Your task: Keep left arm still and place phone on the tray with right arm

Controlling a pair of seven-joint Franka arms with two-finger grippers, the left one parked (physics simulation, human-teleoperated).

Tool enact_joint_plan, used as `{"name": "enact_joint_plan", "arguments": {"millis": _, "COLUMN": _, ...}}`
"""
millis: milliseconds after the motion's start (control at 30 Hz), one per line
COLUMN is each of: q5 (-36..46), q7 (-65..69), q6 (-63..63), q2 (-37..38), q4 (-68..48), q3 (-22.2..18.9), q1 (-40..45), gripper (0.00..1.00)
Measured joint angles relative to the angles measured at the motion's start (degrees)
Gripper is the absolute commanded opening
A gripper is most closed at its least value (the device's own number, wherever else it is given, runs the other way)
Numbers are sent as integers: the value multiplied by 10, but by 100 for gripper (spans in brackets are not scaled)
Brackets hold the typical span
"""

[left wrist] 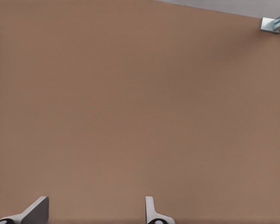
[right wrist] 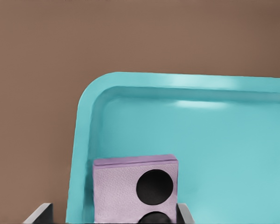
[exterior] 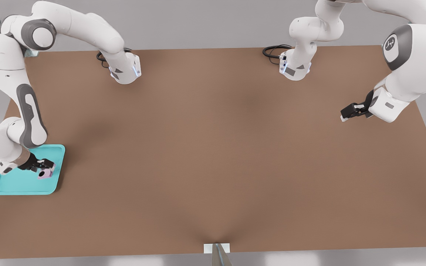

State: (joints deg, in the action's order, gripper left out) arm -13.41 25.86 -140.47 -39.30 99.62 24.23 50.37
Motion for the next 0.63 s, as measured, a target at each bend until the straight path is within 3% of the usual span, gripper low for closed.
{"name": "enact_joint_plan", "arguments": {"millis": 67, "q5": -35, "q7": 19, "q6": 17, "q2": 2, "q4": -22, "q3": 38, "q1": 21, "gripper": 100}}
{"name": "enact_joint_plan", "arguments": {"millis": 133, "q5": -40, "q7": 24, "q6": 60, "q2": 92, "q4": -26, "q3": 41, "q1": -39, "gripper": 100}}
{"name": "enact_joint_plan", "arguments": {"millis": 200, "q5": 10, "q7": 9, "q6": 115, "q2": 266, "q4": 19, "q3": -169, "q1": -353, "gripper": 100}}
{"name": "enact_joint_plan", "arguments": {"millis": 233, "q5": 33, "q7": -2, "q6": 147, "q2": 321, "q4": 17, "q3": -218, "q1": -450, "gripper": 100}}
{"name": "enact_joint_plan", "arguments": {"millis": 300, "q5": 64, "q7": -28, "q6": 212, "q2": 339, "q4": -17, "q3": -244, "q1": -545, "gripper": 100}}
{"name": "enact_joint_plan", "arguments": {"millis": 433, "q5": 93, "q7": -73, "q6": 339, "q2": 309, "q4": -136, "q3": -292, "q1": -601, "gripper": 100}}
{"name": "enact_joint_plan", "arguments": {"millis": 633, "q5": 106, "q7": -139, "q6": 432, "q2": 352, "q4": -123, "q3": -313, "q1": -590, "gripper": 100}}
